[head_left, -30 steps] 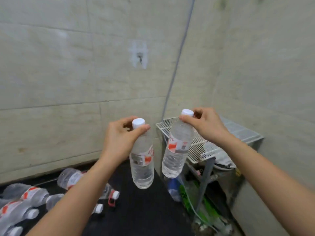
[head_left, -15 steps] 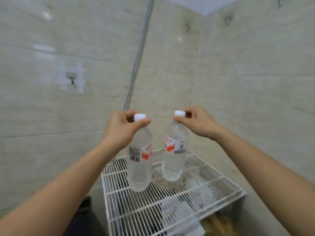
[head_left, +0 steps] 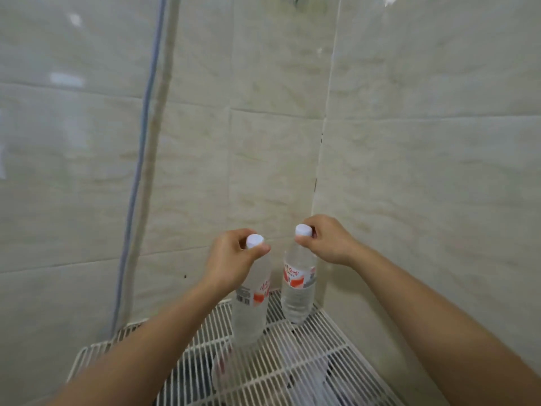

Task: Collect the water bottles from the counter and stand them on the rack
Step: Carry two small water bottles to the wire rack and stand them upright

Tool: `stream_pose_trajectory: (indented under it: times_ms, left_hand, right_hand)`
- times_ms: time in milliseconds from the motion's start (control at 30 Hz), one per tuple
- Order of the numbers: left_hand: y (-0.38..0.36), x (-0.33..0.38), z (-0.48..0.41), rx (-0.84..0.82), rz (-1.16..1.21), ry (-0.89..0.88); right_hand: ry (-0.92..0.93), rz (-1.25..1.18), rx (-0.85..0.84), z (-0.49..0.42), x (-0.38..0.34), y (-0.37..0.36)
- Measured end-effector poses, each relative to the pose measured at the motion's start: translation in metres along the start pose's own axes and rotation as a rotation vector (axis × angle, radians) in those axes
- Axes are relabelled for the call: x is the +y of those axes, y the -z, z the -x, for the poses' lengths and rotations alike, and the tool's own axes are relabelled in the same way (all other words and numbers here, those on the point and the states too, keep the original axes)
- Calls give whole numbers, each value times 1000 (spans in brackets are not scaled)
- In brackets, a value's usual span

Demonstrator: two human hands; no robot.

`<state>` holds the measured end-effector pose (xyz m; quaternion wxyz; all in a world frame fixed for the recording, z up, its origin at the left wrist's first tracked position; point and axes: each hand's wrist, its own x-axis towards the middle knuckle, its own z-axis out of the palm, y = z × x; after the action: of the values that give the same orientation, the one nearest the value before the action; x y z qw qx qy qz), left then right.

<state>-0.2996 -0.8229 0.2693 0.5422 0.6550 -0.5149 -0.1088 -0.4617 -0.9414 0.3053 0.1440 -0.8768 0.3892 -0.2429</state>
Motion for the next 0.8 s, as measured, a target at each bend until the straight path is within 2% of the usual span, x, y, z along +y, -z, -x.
stream_pose_trajectory:
  times_ms: [200,433,567,667,800]
  left_hand:
    - [-27,-10,-42,-38,-58,-18]
    - [-29,-18,-80,-283,-267,-115]
    - [-29,-9,-88,-395,-430,-170]
    - [-36,-7,-88,-371,-519,-217]
    - [-45,-13,-90,-256,-591,-233]
  right_hand:
    - [22,-33,-80,-37,29,-1]
    - [42,-87,-128,-53,43,-8]
    - [22,-11,-129,-53,40,-7]
    - [44,18,-103,-53,44,-8]
    - [66,52,-75,-54,46,-13]
